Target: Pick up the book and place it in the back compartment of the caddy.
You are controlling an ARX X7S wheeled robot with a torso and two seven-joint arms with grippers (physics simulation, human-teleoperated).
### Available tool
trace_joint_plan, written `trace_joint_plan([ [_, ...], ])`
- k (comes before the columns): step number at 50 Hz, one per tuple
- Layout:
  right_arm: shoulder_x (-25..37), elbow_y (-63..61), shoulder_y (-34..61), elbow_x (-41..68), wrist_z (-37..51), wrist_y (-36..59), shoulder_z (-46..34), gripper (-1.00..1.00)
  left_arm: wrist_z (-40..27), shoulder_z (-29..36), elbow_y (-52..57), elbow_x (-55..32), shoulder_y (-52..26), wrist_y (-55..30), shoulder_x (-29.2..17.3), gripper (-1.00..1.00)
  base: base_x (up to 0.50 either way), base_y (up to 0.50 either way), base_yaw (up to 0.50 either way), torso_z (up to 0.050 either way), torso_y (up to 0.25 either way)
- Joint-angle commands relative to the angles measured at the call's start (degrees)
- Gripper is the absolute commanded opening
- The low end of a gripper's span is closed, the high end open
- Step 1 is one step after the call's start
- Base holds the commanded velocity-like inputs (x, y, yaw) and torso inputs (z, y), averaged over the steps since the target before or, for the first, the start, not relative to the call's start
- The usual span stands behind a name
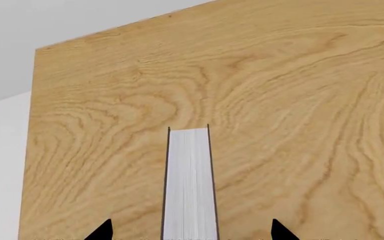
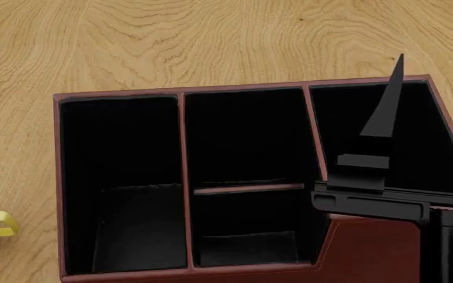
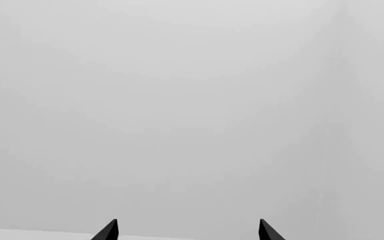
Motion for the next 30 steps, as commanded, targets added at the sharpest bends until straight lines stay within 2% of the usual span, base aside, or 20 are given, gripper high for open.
trace_joint_plan([
  [1,-0.1,0.1,0.5,0.1,0.1,0.1,-0.4,1.00,0.6,1.0,-3.6,1.1,-0.4,1.6,-0.1,1.00,0.00,0.00,0.00,0.000,0.000],
  [18,0.2,0.0,1.0,0.5,0.3,0.2,-0.5,1.00,-0.9,1.2,-1.5,0.3,0.5,-1.1,0.6,1.00,0.00,0.00,0.00,0.000,0.000],
  [30,0.2,0.5,0.3,-0.4,0.0,-0.6,-0.9,1.00,1.6,3.8,-8.2,2.7,0.0,3.5,0.2,1.00,0.00,0.00,0.00,0.000,0.000],
])
